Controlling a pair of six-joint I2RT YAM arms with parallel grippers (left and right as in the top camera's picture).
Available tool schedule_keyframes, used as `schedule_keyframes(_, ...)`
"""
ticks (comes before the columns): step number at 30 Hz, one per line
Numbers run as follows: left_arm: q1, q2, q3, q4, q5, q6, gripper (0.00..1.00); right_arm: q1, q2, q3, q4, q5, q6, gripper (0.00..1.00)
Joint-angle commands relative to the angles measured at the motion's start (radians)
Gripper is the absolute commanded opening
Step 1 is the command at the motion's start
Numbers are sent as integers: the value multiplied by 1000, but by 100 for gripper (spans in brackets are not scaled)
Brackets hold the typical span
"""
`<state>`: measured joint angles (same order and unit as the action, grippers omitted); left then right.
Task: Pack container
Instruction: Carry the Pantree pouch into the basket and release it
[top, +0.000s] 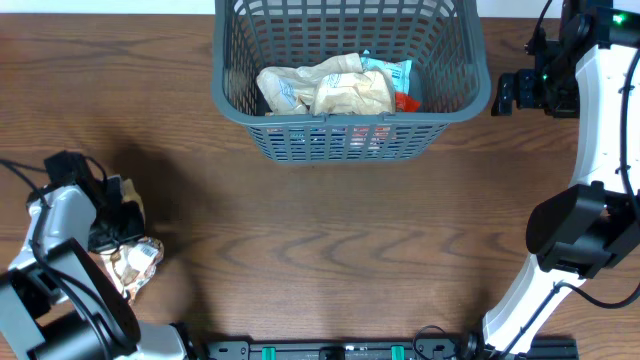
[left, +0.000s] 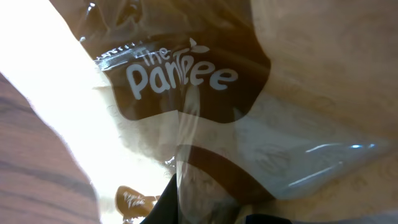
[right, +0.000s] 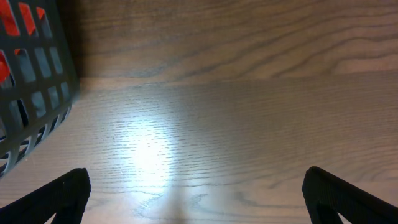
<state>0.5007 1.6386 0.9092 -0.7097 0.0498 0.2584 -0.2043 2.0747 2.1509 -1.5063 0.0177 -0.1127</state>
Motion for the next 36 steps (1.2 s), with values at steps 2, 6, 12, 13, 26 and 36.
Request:
schedule_keyframes(2, -71, -110, 128, -70, 22, -9, 6, 8, -16, 0, 1, 8, 3, 99)
schedule_keyframes(6, -142, -169, 257, -176, 21, -8, 5, 8, -16, 0, 4, 8, 3, 99)
schedule_keyframes(12, -230, -201, 451, -300, 21, -8, 6, 8, -16, 0, 3, 8, 3, 99)
schedule_keyframes(13, -248, -201, 487, -315, 21, -4, 6, 8, -16, 0, 3, 8, 3, 99)
schedule_keyframes(26, -617, -190, 887, -223, -63, 155, 6, 8, -16, 0, 3, 8, 3, 99)
schedule_keyframes(36, -859, -95, 944, 37, -148, 356, 5, 8, -16, 0, -2, 8, 3, 99)
